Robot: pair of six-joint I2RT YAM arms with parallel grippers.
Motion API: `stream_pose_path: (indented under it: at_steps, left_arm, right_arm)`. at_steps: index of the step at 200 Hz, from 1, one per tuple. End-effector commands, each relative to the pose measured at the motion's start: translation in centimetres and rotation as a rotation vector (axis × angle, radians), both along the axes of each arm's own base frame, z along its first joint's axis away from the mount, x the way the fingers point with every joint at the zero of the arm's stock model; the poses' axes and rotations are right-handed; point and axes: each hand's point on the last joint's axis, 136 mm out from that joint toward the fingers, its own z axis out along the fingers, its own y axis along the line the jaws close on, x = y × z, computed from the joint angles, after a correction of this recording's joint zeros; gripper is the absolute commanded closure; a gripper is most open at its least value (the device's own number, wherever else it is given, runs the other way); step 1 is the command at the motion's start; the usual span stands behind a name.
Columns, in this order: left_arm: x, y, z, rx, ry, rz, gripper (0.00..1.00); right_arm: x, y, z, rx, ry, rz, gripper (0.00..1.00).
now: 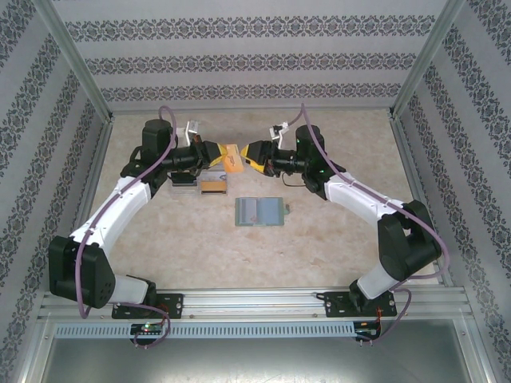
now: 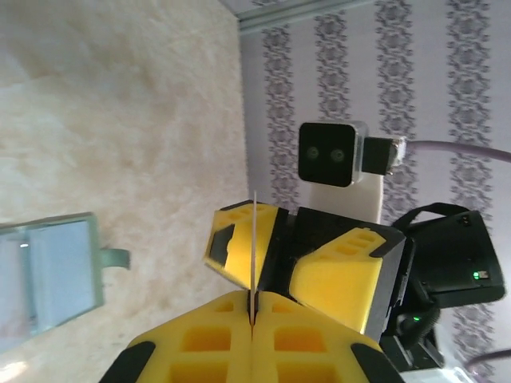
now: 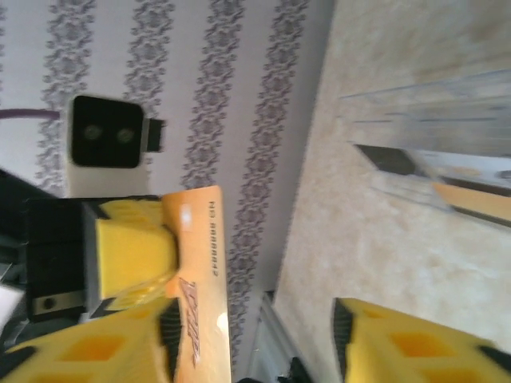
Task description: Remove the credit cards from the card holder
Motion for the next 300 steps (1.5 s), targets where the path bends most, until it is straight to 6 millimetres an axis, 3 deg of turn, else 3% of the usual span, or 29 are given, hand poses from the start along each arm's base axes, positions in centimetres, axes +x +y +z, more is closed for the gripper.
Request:
stream_pose_path:
  at_steps: [1,35,67,102,178,208,248,300]
  left_arm:
    - [-0.2,2.3,-2.0,0.253,-0.021,0.021,1.00]
    - [1.5,5.5,-3.1,0.568,-0.115,0.046,1.00]
    - [3.2,8.4,-4.0,0.853,-0.217,0.035,1.00]
    - [3.2,7.2,-4.7,0.954,-0.393,-0.186,1.00]
    - [1.6,3.7,-11.0,1.184,-0.546,-0.753,1.00]
    - [2.1,3.8,-12.5,1.215,-0.531,-0.898,1.00]
    - [0.9,3.0,-15.2,1.226,-0.637,-1.157,1.00]
    - [1.7,3.5,-16.9,1.265,-0.682,-1.285,1.00]
  right_arm:
    - [0.3,-1.9,-2.9,-0.142,-0.012,-0.056,0.37]
    - [1.0,-5.0,-7.4,-0.441,0.010,-0.147,0.24]
    - [1.5,-7.3,-9.8,-0.601,0.007,-0.192,0.11]
    - [1.8,-8.9,-11.2,-0.666,0.017,-0.211,0.02]
    - [1.6,-11.2,-11.9,-0.682,0.057,-0.238,0.02]
    - [1.4,-11.7,-11.8,-0.679,0.064,-0.250,0.02]
    - [1.2,-12.1,-11.8,-0.673,0.078,-0.261,0.02]
    - [1.1,-11.9,-10.8,-0.647,0.066,-0.265,0.02]
